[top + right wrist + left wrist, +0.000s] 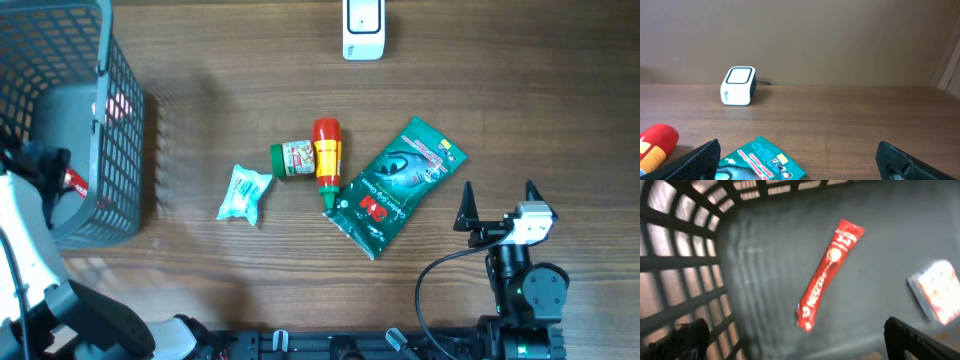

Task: Scan the item barcode

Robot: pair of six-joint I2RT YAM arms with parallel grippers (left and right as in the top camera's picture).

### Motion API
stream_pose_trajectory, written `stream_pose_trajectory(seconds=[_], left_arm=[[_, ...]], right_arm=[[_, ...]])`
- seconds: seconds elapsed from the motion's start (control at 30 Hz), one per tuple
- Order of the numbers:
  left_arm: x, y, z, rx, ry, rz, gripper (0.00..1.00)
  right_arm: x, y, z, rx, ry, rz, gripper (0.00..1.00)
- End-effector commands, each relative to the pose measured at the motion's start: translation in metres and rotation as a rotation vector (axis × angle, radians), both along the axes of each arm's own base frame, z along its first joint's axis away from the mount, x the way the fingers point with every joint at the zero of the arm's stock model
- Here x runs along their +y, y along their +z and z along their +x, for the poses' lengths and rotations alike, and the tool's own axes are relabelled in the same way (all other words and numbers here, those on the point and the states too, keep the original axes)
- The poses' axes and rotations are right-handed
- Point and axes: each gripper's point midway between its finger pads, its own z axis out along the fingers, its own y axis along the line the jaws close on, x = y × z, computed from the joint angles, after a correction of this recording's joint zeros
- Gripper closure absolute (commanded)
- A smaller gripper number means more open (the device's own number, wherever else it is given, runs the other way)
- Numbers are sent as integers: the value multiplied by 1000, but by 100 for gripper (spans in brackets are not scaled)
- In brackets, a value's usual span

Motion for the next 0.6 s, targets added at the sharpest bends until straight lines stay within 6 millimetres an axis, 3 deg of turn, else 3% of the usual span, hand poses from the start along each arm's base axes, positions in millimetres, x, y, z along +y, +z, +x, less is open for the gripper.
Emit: stream_pose_trajectory(seconds=[0.0,0.33,0.57], left_arm=[[1,-25,-5,-17,53,-16,0],[9,-60,4,-25,24,12,0],[3,-117,6,84,-57,-85,0]], right_arm=[[4,1,0,-6,22,-12,0],[4,1,0,-6,22,-12,1],[4,1,0,-6,22,-12,0]])
